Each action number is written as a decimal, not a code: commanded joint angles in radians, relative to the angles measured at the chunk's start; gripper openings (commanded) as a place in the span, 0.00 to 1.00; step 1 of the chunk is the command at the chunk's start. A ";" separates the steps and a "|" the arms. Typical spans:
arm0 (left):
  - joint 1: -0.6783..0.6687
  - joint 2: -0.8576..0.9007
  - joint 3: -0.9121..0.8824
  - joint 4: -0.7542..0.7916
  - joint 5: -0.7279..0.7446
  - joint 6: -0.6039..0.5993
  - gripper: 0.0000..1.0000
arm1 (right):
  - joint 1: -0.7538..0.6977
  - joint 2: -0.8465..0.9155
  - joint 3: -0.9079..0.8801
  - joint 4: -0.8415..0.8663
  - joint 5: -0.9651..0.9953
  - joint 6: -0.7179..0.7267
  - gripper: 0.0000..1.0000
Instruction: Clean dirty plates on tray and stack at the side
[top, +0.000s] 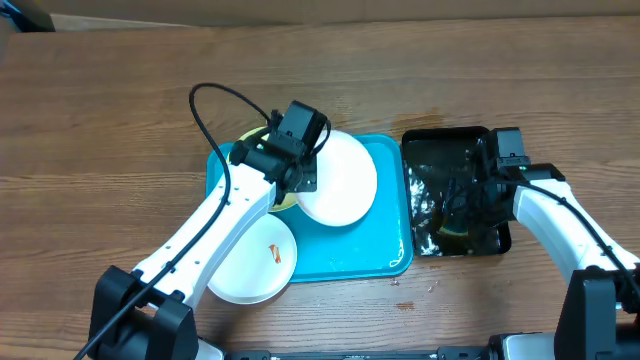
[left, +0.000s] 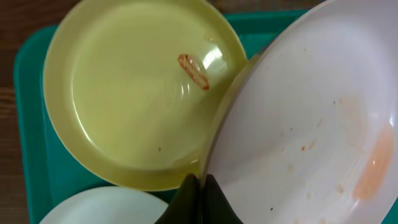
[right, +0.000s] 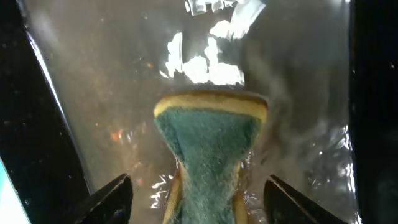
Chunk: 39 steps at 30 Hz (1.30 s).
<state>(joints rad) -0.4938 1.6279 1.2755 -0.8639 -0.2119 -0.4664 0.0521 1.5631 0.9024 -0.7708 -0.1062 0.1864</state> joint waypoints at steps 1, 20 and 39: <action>-0.029 -0.027 0.063 0.004 -0.103 0.034 0.04 | -0.006 0.000 0.089 -0.033 0.009 0.025 0.79; -0.533 -0.027 0.082 0.005 -1.181 0.051 0.04 | -0.020 0.000 0.144 -0.146 0.071 0.076 0.99; -0.212 -0.028 0.150 -0.024 -0.308 0.027 0.04 | -0.019 0.000 -0.002 -0.037 0.007 0.077 0.89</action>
<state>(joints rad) -0.7872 1.6276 1.3560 -0.8722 -0.7616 -0.4191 0.0391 1.5635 0.9245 -0.8238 -0.0738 0.2600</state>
